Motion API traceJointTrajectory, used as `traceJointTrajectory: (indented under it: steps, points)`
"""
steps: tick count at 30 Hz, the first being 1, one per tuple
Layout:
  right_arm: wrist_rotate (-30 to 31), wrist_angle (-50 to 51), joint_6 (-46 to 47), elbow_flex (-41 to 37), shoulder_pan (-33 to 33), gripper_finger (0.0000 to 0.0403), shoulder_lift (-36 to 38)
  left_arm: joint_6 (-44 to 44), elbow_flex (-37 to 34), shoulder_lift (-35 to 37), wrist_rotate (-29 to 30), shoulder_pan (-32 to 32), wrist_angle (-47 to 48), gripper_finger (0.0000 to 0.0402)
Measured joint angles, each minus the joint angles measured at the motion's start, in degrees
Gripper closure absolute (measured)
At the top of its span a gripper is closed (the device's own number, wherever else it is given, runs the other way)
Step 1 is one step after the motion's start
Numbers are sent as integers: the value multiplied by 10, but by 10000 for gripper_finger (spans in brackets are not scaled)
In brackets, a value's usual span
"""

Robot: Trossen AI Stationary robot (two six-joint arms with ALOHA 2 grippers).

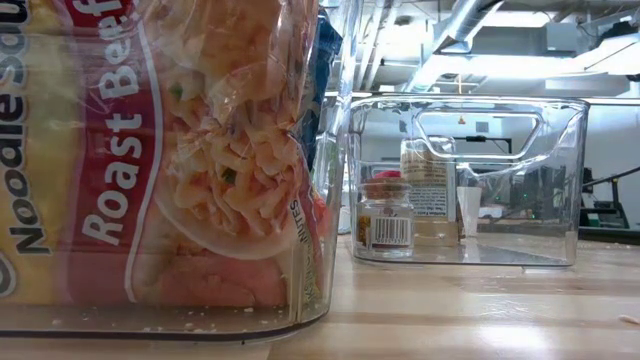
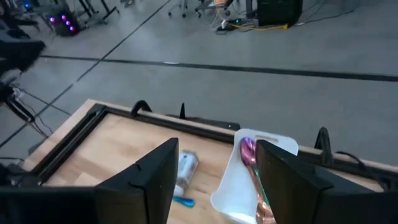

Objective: Pick & Place Food Item
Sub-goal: Put the blue spoon into the white bin

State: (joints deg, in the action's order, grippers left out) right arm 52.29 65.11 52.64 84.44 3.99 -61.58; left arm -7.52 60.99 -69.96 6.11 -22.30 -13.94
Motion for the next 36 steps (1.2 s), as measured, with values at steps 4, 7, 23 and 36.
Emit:
traceJointTrajectory:
  steps: [4, 7, 23, 36]
  points:
    - [-15, -15, -51, 0, -25, 196, -2, -4, 0, -30, -22, -16, 19, 105]
    - [-24, -16, -82, 0, -45, 196, -2, -5, 0, -54, -22, -18, 32, 105]
    - [-80, -13, -143, 0, -99, 196, 28, -172, -16, -88, -42, -57, 481, 105]
    - [-117, -17, -171, 0, -107, 196, 28, -513, -223, -83, -94, -76, 295, 128]
